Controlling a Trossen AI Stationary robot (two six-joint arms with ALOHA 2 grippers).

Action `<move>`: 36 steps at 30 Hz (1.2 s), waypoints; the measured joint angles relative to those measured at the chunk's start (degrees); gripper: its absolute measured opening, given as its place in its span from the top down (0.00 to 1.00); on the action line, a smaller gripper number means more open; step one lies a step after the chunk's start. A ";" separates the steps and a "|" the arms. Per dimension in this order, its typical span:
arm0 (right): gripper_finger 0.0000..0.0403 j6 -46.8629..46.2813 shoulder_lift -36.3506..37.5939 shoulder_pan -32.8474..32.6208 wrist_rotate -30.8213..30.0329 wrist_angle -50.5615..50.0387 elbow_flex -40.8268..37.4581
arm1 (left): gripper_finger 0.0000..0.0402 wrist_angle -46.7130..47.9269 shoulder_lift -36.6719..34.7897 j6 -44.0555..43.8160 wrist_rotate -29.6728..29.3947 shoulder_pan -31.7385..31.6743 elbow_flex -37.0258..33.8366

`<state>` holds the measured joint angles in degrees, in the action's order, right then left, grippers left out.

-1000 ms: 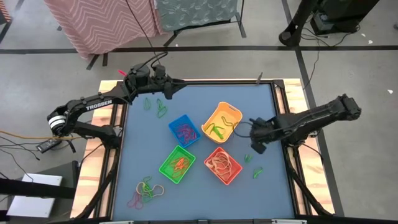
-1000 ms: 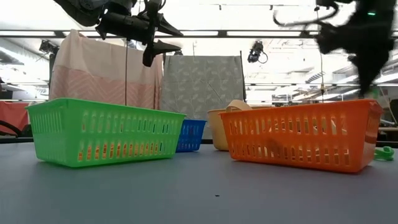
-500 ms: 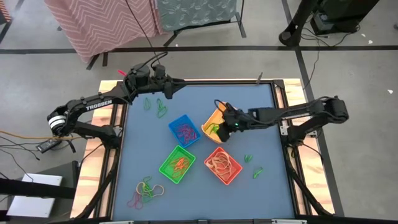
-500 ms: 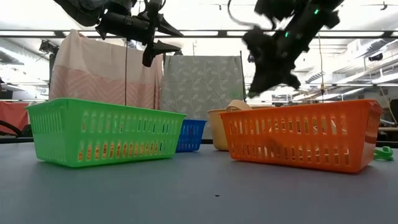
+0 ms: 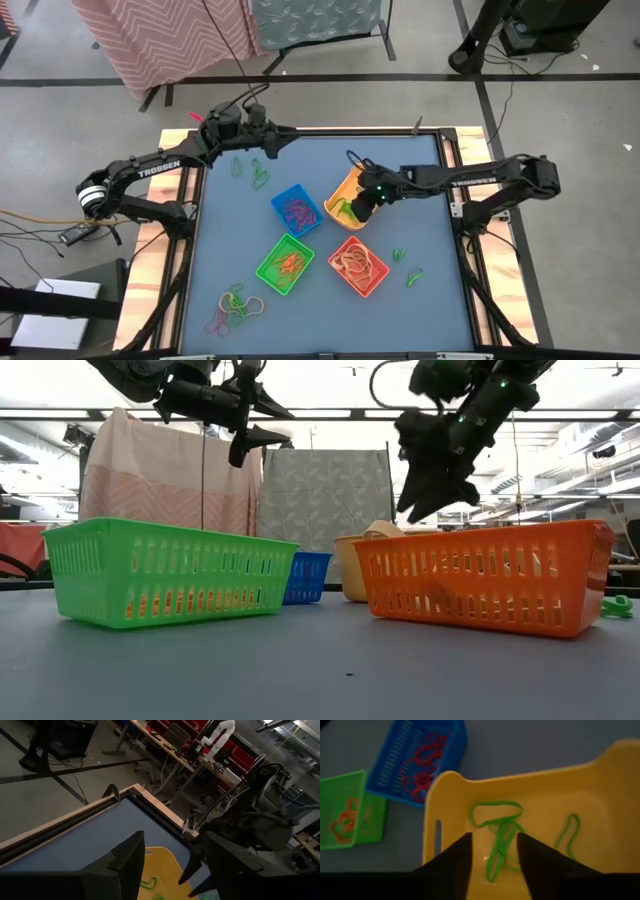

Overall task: Sort rubber bands into baskets
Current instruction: Put the green rubber band into the yellow bin

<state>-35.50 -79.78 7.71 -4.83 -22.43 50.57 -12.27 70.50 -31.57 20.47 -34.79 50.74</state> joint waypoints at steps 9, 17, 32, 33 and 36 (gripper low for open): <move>0.38 -2.15 9.24 -0.15 13.86 -11.33 0.07 | 0.49 0.00 0.00 1.51 -1.07 0.00 0.00; 0.41 -24.88 12.27 -15.82 10.27 -32.23 0.07 | 0.49 0.21 0.00 1.53 -1.05 0.01 0.00; 0.50 -69.32 -6.32 -22.98 11.33 -31.49 0.02 | 0.49 0.26 0.00 1.53 -1.02 0.02 0.00; 0.50 -69.79 -7.43 -22.98 11.36 -30.30 0.02 | 0.49 0.26 0.00 1.53 -1.00 0.00 0.00; 0.51 -69.95 -10.86 -22.98 12.29 -27.17 0.02 | 0.49 0.26 0.00 1.53 -0.74 0.00 0.00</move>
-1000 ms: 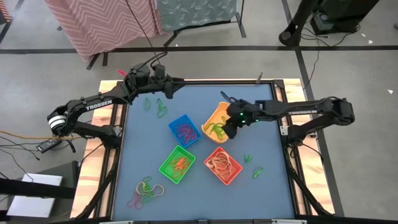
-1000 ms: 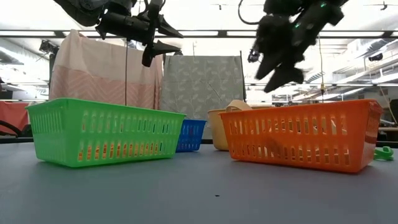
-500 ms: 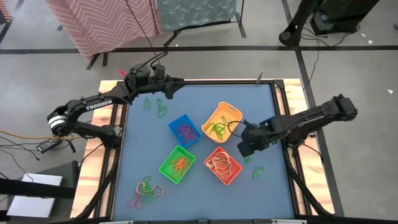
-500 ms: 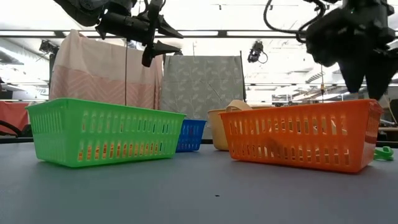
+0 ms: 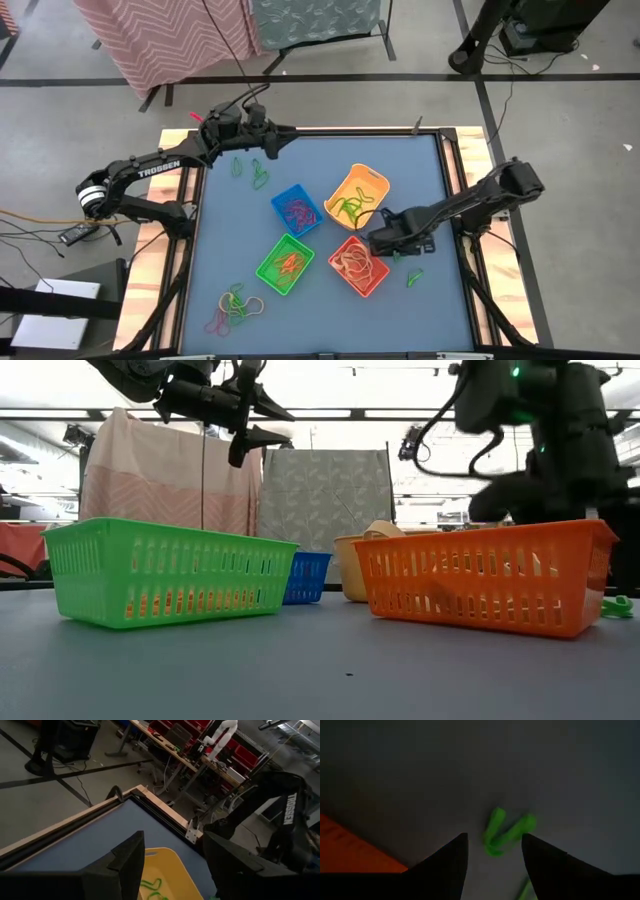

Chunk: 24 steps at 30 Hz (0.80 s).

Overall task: Sort rubber bands into baskets
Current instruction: Put the green rubber band into the yellow bin

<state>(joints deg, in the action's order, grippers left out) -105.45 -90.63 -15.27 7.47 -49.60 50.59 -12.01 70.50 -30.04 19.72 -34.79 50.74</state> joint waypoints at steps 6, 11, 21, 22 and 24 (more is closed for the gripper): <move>0.51 -0.01 -5.06 0.01 2.78 0.89 0.17 | 0.49 0.20 0.00 0.00 1.93 0.02 0.00; 0.53 0.11 -5.30 0.02 2.17 1.04 0.20 | 0.49 0.21 -0.02 0.06 1.95 0.01 0.02; 0.96 9.97 -2.03 0.79 -0.22 0.68 -0.04 | 0.49 0.21 -0.02 1.49 1.80 0.02 0.02; 0.96 11.46 -1.03 0.88 -0.63 0.30 0.11 | 0.49 0.21 -0.02 1.49 1.78 0.01 0.02; 0.97 15.10 1.70 1.50 -1.73 -1.79 0.88 | 0.49 0.19 -0.02 1.49 1.77 0.00 0.02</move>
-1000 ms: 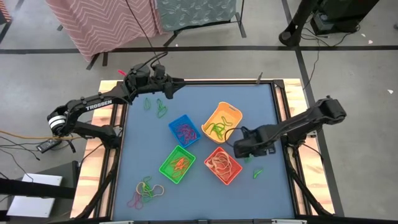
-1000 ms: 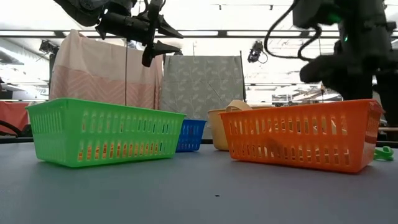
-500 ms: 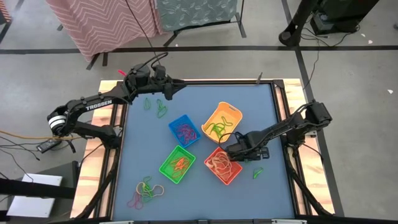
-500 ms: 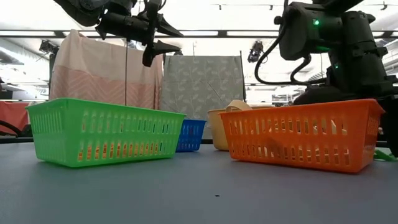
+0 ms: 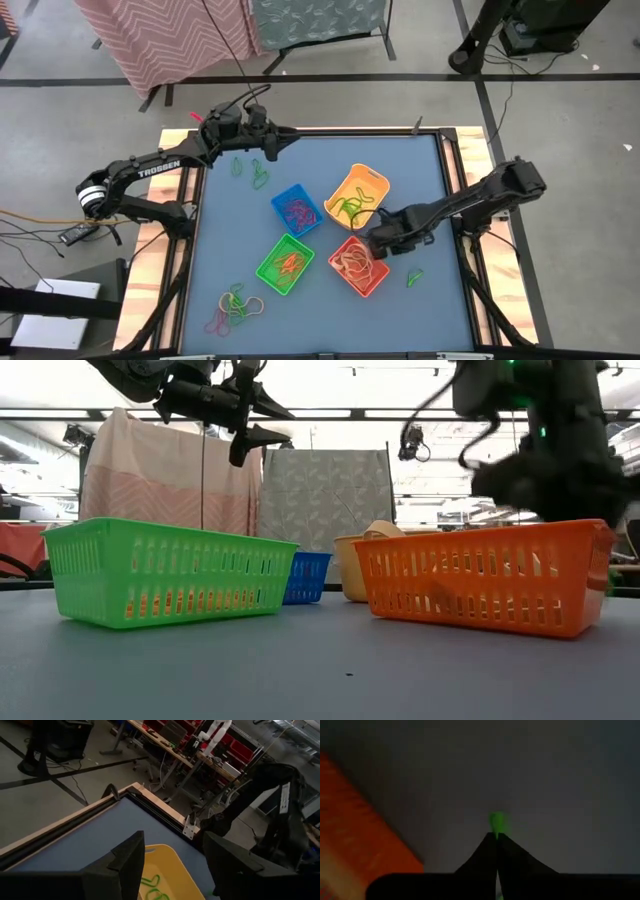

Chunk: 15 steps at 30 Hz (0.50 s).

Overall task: Sort rubber bands into baskets
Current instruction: Put the green rubber band into the yellow bin

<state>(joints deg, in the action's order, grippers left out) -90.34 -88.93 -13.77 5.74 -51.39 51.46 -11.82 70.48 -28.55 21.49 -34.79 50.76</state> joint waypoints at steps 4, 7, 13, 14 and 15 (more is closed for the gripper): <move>0.98 5.36 6.97 2.66 -6.07 -6.46 2.78 | 0.49 0.00 0.00 0.02 -0.58 0.02 0.00; 0.99 9.14 12.29 5.19 -13.79 -5.10 4.89 | 0.49 0.00 0.00 0.02 -0.61 0.00 0.00; 0.98 23.08 16.22 11.30 -21.66 9.17 5.84 | 0.49 0.00 0.00 -0.11 -0.59 0.00 0.00; 0.98 24.96 15.68 12.47 -21.16 10.40 5.86 | 0.49 0.00 0.00 -0.13 -0.59 0.02 0.00; 0.98 26.21 14.75 13.48 -20.66 10.82 5.86 | 0.49 0.00 0.00 -0.13 -0.59 0.01 0.00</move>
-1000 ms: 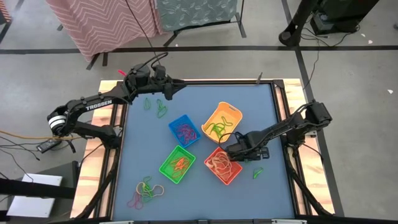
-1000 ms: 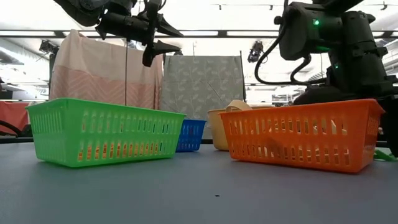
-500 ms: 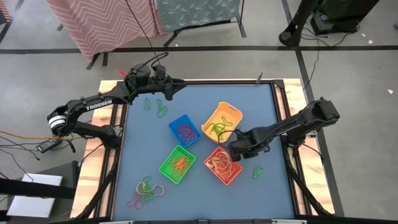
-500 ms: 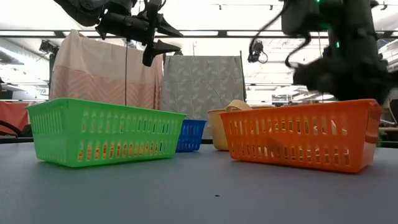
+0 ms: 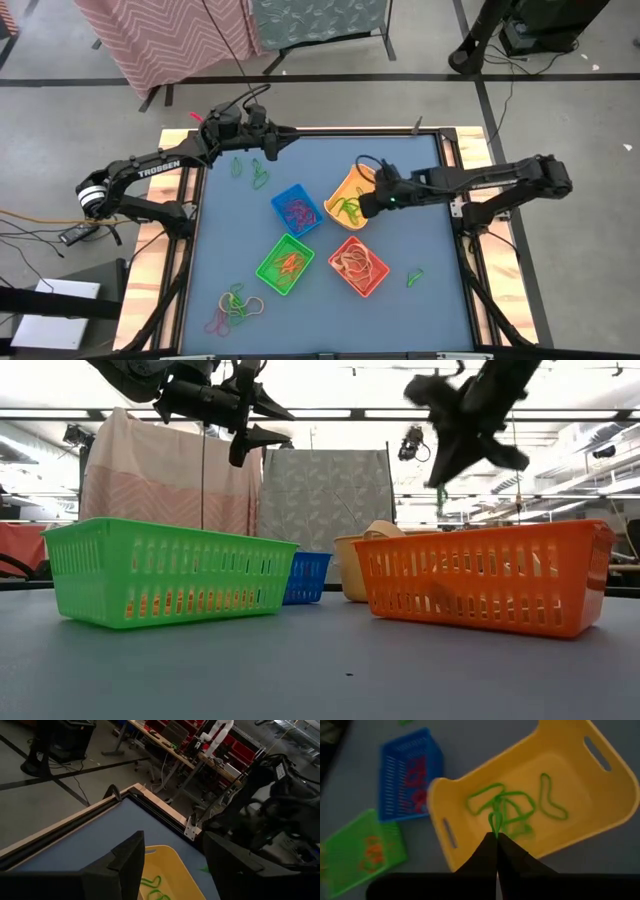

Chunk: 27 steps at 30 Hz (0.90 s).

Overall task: Sort rubber bands into baskets
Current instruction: Put the green rubber band into the yellow bin

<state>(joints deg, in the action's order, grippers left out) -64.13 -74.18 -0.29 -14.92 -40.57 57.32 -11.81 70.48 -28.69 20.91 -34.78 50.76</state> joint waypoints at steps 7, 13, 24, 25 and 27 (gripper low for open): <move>0.89 9.07 -6.95 5.74 9.10 1.67 -0.09 | 0.49 0.00 0.00 -0.32 0.02 0.00 0.00; 0.64 18.94 -8.19 6.94 13.10 6.24 -0.09 | 0.49 -0.02 0.00 -0.46 0.02 0.00 0.00; 0.35 11.82 0.40 4.51 34.33 -9.26 -0.02 | 0.49 -0.02 0.00 -0.46 -0.23 0.02 0.00; 0.35 7.69 0.87 2.41 33.87 -13.16 -0.04 | 0.49 -0.06 0.00 -0.46 -0.26 -0.01 0.00; 0.36 -1.49 1.23 -2.56 31.49 -19.83 -0.10 | 0.49 -0.07 0.00 -0.46 -0.28 -0.01 0.00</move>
<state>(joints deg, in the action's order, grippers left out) -65.63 -72.95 -2.84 16.56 -60.40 57.22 -11.88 70.48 -29.15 20.62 -34.79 50.76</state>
